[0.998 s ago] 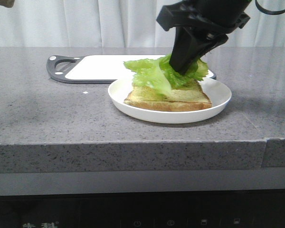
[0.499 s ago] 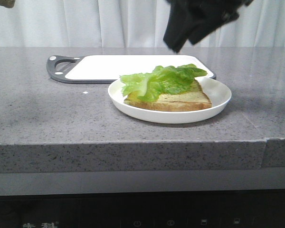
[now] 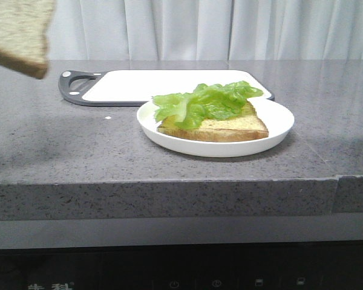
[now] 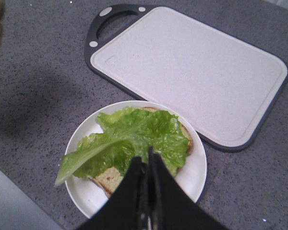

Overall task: Left arm grabs bread, right arm adds lettuce
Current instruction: 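Lower the held bread slice with the left gripper onto the lettuce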

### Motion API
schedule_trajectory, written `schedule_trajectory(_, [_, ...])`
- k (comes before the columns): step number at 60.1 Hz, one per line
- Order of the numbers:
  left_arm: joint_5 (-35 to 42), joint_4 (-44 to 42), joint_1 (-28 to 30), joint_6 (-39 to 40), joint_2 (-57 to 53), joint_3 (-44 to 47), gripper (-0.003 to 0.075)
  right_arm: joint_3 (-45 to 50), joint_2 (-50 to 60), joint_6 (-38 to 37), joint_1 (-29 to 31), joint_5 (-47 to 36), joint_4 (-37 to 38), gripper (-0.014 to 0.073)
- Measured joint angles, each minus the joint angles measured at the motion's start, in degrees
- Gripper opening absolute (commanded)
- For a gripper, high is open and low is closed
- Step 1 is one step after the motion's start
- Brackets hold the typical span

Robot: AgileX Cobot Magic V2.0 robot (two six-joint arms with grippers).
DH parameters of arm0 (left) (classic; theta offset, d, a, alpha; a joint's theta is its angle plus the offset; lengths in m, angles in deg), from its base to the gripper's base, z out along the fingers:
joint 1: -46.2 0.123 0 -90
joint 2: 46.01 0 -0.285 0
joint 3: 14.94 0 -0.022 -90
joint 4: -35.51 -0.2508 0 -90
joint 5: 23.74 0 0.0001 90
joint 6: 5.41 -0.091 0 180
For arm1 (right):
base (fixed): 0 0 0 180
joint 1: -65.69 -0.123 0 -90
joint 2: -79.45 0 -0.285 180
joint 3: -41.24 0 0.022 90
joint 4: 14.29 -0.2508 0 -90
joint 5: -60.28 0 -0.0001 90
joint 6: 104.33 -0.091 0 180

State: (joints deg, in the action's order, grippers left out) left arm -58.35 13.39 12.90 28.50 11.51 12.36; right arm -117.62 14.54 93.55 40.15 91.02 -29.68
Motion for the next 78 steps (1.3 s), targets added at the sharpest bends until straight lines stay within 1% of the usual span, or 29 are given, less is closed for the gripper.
schedule_trajectory(5, [0.72,6.96,0.00,-2.35,3.64,-3.07,-0.0020,4.14,5.56,-1.10,0.13,-0.25,-0.09,-0.0060])
schedule_trajectory(12, [0.80,20.44,0.00,-10.99,9.03,-7.99,-0.0020,8.97,13.79,-5.40,1.82,-0.30,1.61,-0.0060])
schedule_trajectory(20, [1.08,40.85,0.73,-26.90,17.34,-14.16,-0.0020,13.24,22.17,-9.27,5.54,0.08,5.01,-0.0060])
schedule_trajectory(23, [0.32,49.66,1.74,-34.69,20.53,-16.52,-0.0020,14.24,24.61,-9.86,6.90,0.59,5.54,-0.0060])
schedule_trajectory(31, [-5.85,74.38,6.71,-53.18,30.18,-22.23,-0.0020,15.70,28.63,-10.57,8.99,2.11,6.12,-0.0060])
schedule_trajectory(37, [-10.15,86.60,9.70,-60.75,36.47,-24.01,-0.0020,15.77,29.37,-10.67,9.23,3.37,6.25,-0.0060])
schedule_trajectory(42, [-10.92,90.60,10.98,-63.20,40.56,-24.25,-0.0020,15.87,29.37,-10.67,9.23,4.12,6.28,-0.0060])
schedule_trajectory(46, [-10.92,91.68,11.39,-63.90,43.20,-24.37,-0.0020,15.90,29.37,-10.67,9.23,4.45,6.28,-0.0060])
schedule_trajectory(61, [-12.78,92.47,11.44,-64.48,50.31,-24.37,-0.0020,16.00,29.41,-10.67,9.23,4.45,6.28,-0.0060])
schedule_trajectory(71, [-12.91,92.02,11.44,-64.48,51.33,-24.40,-0.0016,16.00,29.50,-10.70,9.23,4.45,6.28,-0.0060])
schedule_trajectory(75, [-12.91,91.28,11.44,-64.48,51.33,-24.50,0.0016,16.00,29.50,-10.70,9.23,4.45,6.28,-0.0060])
schedule_trajectory(78, [-12.91,90.71,11.44,-64.48,51.33,-24.50,0.0064,16.00,29.50,-10.70,9.23,4.45,6.28,-0.0060])
